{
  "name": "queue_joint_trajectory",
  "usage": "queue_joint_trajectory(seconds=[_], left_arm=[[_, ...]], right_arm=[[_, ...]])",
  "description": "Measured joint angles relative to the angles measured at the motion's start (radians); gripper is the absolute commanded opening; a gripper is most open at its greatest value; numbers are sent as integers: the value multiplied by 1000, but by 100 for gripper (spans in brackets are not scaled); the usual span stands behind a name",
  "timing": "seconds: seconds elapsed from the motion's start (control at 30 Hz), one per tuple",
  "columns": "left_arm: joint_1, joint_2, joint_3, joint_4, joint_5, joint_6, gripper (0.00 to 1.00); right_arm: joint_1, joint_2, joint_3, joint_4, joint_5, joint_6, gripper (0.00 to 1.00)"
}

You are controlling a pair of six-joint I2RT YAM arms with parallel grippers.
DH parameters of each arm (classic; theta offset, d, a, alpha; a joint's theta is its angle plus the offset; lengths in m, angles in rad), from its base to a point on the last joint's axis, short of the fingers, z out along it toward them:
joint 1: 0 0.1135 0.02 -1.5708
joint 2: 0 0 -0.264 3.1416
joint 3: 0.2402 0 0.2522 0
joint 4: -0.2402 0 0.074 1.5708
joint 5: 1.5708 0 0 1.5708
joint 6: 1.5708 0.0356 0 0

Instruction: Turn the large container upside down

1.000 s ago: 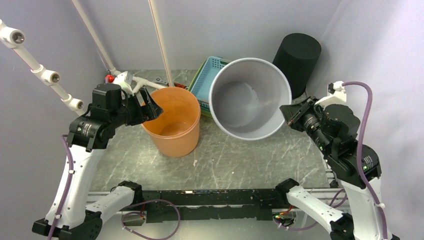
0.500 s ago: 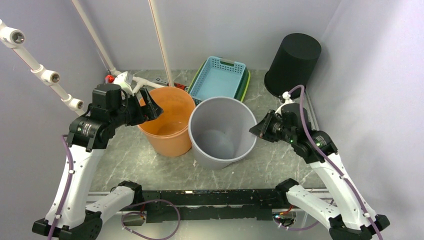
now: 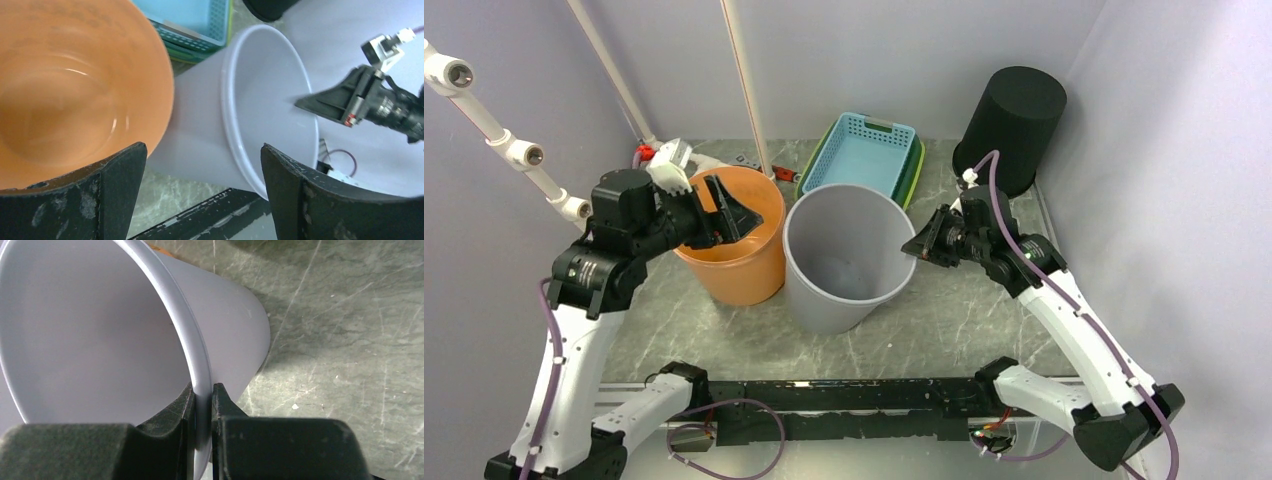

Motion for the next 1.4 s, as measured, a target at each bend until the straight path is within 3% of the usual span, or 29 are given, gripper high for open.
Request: queue_joint_trajectory(seconds=[0.37,0.63,0.83,1.0,1.4], left_arm=[[-24,89,-30,110,330,-6,83],[-192,144,-77,111,294,-13,77],[-260,151,-140,122,207,-38,77],[-285,165,-140,107,144,-36,76],[-297,180,-142,110,110,-38,62]], right_arm=[[8,48,186,-202,108,-102,0],[8,50,206,-282,120,-151,2],[8,54,206,-304,119,-168,13],[8,54,205,-301,108,-170,31],[9,26,205,-276,136,-175,92]])
